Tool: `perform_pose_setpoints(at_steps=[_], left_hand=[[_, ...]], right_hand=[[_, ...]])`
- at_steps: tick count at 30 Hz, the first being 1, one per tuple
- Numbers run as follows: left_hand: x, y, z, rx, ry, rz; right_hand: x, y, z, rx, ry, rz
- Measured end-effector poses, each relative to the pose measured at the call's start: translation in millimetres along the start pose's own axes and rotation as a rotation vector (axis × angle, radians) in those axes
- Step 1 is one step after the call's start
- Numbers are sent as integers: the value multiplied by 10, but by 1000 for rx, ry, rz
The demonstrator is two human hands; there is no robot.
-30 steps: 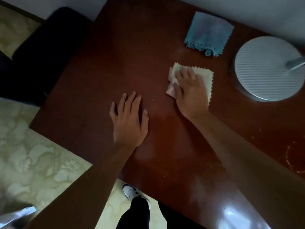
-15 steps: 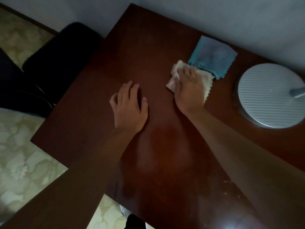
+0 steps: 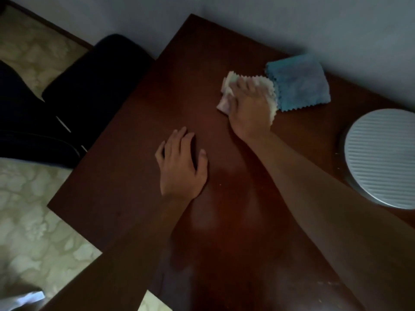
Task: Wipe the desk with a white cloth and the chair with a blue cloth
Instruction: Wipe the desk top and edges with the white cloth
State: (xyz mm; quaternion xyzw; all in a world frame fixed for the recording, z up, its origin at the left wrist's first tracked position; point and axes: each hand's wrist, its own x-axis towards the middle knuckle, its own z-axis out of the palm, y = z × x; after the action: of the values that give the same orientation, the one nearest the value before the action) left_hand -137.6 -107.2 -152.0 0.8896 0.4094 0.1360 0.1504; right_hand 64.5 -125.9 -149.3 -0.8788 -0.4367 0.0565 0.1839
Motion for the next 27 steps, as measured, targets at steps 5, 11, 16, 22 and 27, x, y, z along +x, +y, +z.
perform_pose_setpoints(at_steps=[5, 11, 16, 22, 27], left_hand=[[12, -9, -13, -188, 96, -59], [16, -21, -21, -234, 112, -79], [6, -48, 11, -230, 80, -107], [8, -23, -10, -243, 87, -111], [12, -16, -49, -261, 94, -98]], right_hand=[[-831, -532, 160, 30, -141, -281], [-836, -160, 21, 132, -118, -227], [510, 88, 40, 36, -83, -126], [561, 7, 123, 8, -17, -114], [-653, -160, 26, 113, -110, -290]])
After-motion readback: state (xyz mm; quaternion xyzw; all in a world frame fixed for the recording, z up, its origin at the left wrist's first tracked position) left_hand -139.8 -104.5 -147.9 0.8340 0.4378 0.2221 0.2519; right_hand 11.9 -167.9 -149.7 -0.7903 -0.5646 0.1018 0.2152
